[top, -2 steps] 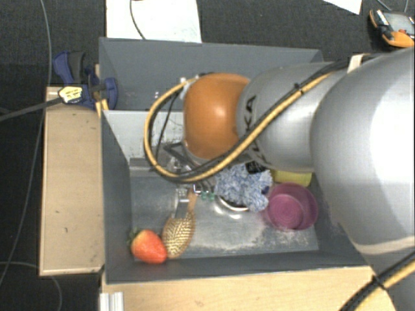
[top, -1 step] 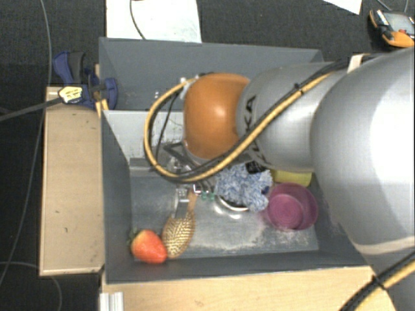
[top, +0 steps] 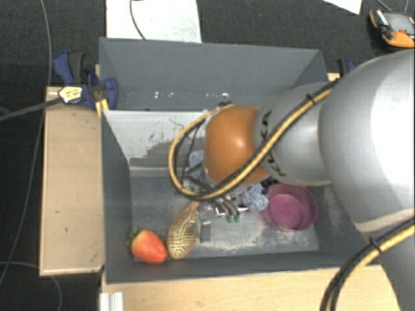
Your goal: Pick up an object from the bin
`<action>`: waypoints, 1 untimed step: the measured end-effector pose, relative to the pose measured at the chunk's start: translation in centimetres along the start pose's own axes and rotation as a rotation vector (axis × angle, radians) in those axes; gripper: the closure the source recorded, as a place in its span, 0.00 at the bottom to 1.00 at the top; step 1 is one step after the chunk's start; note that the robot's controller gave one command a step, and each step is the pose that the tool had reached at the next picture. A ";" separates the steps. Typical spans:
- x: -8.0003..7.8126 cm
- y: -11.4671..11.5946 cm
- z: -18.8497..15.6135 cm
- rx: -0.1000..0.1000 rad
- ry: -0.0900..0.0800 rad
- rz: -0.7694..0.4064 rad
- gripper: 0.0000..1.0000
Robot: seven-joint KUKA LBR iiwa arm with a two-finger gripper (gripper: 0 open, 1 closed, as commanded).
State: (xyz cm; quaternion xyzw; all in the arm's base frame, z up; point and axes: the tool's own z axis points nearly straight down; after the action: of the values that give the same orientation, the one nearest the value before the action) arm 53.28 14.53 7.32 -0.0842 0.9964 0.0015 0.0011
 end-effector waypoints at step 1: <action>0.2 -0.1 0.1 -0.002 -0.006 -0.011 0.00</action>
Offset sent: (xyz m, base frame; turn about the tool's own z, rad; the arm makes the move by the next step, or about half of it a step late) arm -0.0005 -0.0174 -0.0032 0.0170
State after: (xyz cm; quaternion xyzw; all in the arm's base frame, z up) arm 53.10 14.42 7.23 -0.0897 0.9960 0.0026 0.0039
